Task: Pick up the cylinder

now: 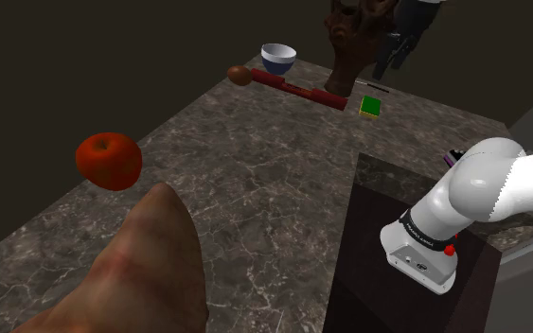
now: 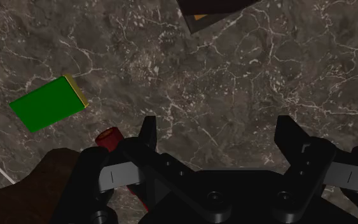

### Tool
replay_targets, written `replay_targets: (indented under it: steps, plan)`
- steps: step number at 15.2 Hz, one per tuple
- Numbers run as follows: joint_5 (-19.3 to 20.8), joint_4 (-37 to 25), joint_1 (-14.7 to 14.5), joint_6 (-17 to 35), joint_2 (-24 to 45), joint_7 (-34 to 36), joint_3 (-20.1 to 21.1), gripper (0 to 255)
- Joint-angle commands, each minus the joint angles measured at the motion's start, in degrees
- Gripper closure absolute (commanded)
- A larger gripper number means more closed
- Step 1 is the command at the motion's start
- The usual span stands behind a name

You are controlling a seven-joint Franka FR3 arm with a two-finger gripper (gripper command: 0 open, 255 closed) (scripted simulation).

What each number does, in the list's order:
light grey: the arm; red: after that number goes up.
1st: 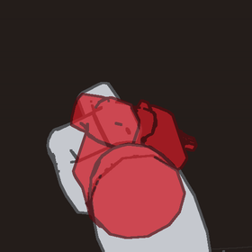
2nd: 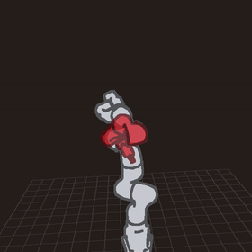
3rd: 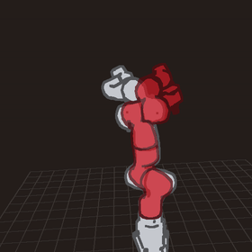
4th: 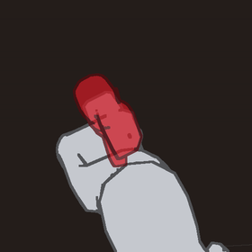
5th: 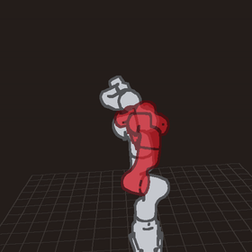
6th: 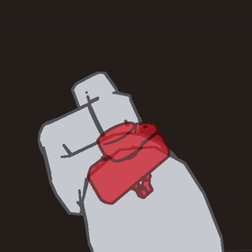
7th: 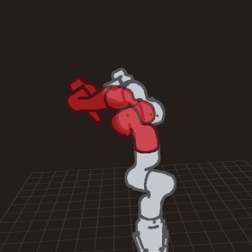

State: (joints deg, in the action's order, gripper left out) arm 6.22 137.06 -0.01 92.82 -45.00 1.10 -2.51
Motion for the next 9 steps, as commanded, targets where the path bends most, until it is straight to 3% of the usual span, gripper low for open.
replay_targets:
  steps: [1,9]
  plan:
    - [0.0,0.0,0.0,0.0,0.0,0.0,0.0,0]
    - [1.2,-3.9,-0.5,11.9,15.7,-8.3,-6.3,0]
